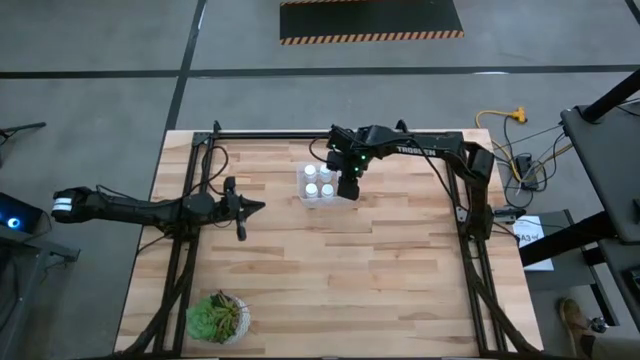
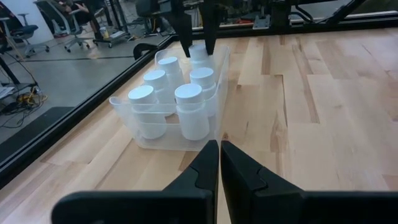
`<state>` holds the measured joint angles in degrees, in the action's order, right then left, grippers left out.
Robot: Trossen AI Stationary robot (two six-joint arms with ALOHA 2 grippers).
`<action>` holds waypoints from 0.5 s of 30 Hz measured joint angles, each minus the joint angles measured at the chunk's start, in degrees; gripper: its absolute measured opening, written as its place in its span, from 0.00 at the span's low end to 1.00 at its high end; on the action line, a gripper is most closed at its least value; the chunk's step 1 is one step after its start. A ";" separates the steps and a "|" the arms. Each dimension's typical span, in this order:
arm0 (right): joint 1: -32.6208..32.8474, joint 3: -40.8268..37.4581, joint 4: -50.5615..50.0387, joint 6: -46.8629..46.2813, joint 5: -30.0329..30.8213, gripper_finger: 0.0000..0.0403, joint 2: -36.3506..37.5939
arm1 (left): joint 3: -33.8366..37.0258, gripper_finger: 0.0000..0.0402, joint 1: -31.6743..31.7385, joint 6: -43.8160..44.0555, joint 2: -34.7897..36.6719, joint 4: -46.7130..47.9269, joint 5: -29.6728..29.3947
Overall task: Pick and place pill bottles into a basket
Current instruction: Put the white pill bottle into the transparent bin
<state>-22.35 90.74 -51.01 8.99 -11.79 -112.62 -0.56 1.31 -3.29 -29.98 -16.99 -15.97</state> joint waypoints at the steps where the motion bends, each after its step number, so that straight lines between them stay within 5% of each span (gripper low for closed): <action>1: 0.01 -0.26 0.49 0.00 0.02 0.35 0.00 | 0.00 0.00 -0.01 0.00 0.00 -0.01 0.00; 15: 0.09 -4.02 4.96 0.04 0.01 0.35 0.00 | 0.00 0.00 0.01 0.00 0.00 0.00 0.02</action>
<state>-22.26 86.72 -46.05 9.04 -11.78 -112.62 -0.56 1.32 -3.29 -29.98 -16.99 -15.94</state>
